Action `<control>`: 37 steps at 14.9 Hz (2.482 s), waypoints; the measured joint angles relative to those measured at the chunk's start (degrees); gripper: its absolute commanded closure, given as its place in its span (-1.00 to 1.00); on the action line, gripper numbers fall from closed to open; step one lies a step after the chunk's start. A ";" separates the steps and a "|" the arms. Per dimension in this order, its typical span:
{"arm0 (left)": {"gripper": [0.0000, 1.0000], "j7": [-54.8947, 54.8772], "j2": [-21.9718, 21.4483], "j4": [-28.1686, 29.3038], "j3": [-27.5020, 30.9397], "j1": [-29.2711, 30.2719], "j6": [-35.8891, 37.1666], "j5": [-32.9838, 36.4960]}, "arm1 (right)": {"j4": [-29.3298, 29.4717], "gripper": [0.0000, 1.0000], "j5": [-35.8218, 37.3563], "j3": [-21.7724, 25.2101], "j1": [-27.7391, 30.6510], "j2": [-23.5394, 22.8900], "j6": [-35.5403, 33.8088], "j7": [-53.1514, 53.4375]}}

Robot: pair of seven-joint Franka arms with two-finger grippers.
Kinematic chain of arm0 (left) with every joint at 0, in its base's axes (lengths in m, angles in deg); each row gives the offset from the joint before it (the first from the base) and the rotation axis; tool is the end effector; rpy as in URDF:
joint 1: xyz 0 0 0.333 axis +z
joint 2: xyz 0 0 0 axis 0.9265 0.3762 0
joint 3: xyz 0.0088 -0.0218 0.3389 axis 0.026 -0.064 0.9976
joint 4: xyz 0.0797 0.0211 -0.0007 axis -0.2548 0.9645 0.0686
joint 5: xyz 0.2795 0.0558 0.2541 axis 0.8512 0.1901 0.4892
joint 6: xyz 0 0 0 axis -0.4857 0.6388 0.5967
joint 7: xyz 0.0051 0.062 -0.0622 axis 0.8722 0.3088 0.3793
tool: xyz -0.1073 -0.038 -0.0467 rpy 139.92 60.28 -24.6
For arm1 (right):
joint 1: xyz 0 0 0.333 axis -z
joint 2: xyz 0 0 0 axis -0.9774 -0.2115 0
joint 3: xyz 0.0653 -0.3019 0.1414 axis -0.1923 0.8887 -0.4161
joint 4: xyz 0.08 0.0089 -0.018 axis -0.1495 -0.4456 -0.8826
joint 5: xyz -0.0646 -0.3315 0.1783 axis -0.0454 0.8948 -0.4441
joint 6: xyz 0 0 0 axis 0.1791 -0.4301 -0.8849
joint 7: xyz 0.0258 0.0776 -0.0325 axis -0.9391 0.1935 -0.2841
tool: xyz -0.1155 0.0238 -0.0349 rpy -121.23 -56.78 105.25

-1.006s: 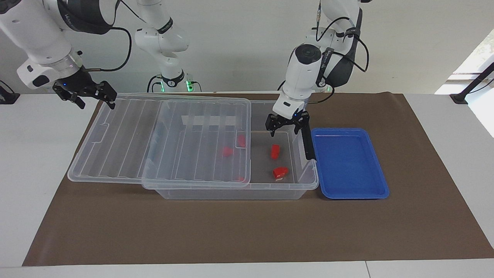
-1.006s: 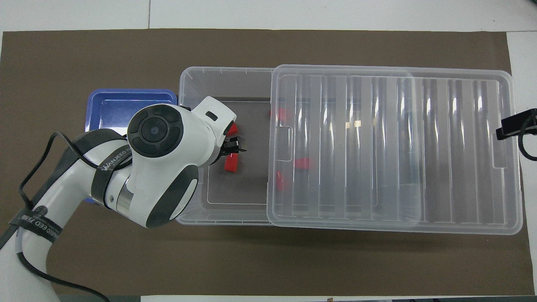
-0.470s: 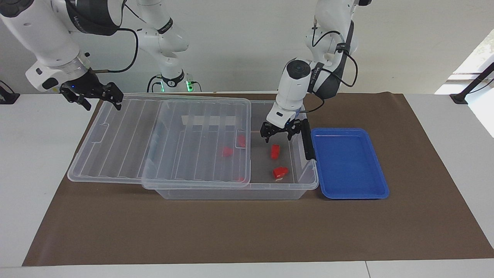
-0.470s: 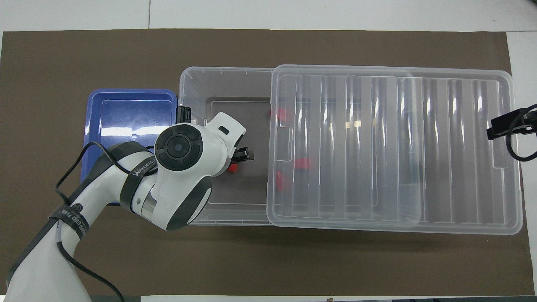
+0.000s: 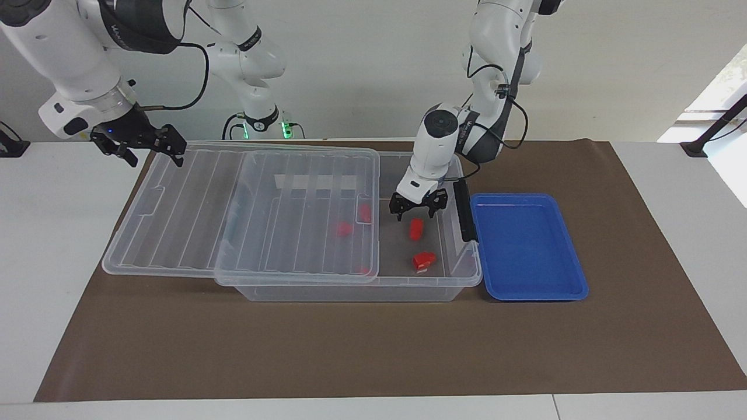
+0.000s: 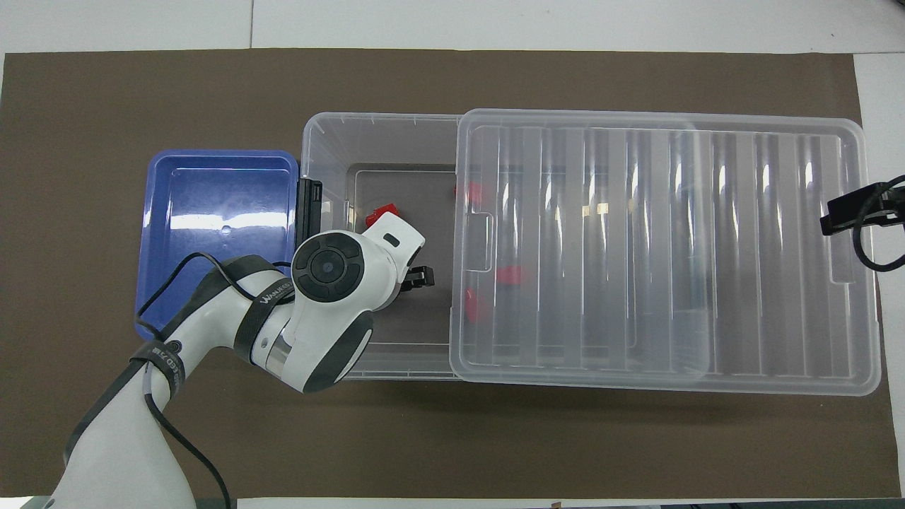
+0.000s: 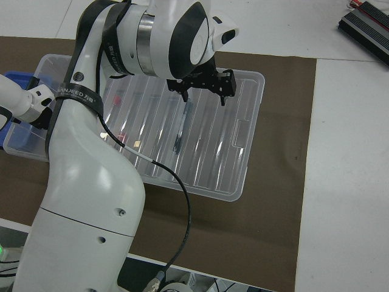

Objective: Place red block in blue tray from box
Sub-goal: 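Lower the left gripper and grasp the red block nearest the tray, then carry the red block with the left gripper into the blue tray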

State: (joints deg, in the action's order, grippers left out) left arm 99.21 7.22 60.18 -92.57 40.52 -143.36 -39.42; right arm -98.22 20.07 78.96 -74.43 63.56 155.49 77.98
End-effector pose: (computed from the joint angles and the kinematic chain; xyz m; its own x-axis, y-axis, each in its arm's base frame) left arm 0.4582 -0.3457 0.3476 0.9991 0.0418 0.0091 0.0412 -0.9972 0.0624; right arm 0.5395 -0.0610 0.6112 0.9943 -0.0152 -0.1060 -0.0141 -0.9998 0.0115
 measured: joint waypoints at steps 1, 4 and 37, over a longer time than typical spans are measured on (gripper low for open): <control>-0.78 0.01 0.15 0.28 0.00 -0.10 -0.20 0.00 | 0.00 -1.00 0.00 0.01 0.00 0.00 0.00 0.00; -0.67 0.01 0.16 1.20 0.06 -0.10 -1.94 0.00 | 0.00 -1.00 0.00 0.01 0.00 -0.01 0.00 0.00; 1.00 -6.03 -15.03 -8.18 1.89 9.02 19.79 0.09 | 0.00 -1.00 0.00 0.05 0.06 -0.03 0.00 0.00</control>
State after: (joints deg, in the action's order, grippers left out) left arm 93.18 -7.81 52.01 -90.68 49.55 -123.57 -39.33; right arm -98.22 20.07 79.01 -74.37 63.53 155.49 77.99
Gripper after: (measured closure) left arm 0.661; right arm 0.000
